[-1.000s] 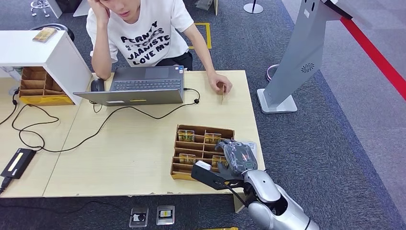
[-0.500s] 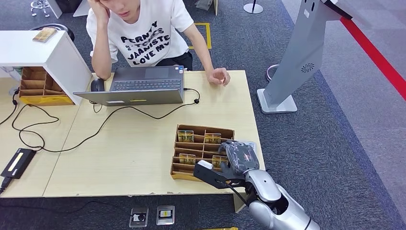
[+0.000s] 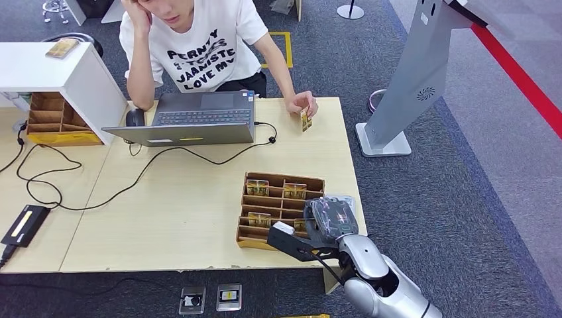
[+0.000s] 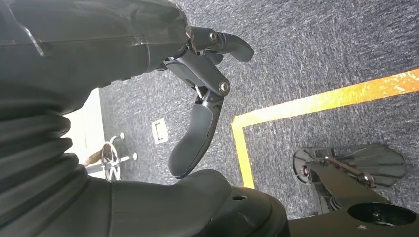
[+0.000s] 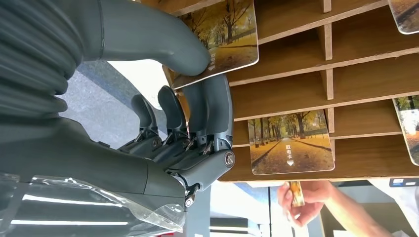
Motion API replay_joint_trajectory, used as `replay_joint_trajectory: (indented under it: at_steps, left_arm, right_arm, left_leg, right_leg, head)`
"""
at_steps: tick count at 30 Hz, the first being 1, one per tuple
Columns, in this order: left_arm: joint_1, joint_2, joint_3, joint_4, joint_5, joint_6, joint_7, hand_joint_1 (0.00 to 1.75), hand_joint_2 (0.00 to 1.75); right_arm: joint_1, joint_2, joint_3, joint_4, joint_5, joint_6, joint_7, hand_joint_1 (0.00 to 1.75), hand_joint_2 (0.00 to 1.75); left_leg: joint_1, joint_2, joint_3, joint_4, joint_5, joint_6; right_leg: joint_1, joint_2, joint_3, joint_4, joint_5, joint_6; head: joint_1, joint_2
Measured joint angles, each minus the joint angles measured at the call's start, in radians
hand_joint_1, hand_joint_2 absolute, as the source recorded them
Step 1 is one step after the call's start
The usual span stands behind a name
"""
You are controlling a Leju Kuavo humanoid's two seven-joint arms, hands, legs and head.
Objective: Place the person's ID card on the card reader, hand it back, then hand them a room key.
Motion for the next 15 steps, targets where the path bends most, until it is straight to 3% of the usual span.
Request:
replay_joint_trajectory:
  at_steps: [15]
  left_arm:
    - [0.000, 0.003, 0.000, 0.000, -0.001, 0.000, -0.006, 0.00, 1.75]
  right_arm:
    - [0.000, 0.000, -0.001, 0.000, 0.000, 0.004, 0.002, 1.49, 1.75]
  left_leg:
    - [0.000, 0.000, 0.000, 0.000, 0.000, 0.000]
  right_leg:
    - [0.000, 0.000, 0.000, 0.000, 0.000, 0.000]
  head:
    - [0.000, 0.000]
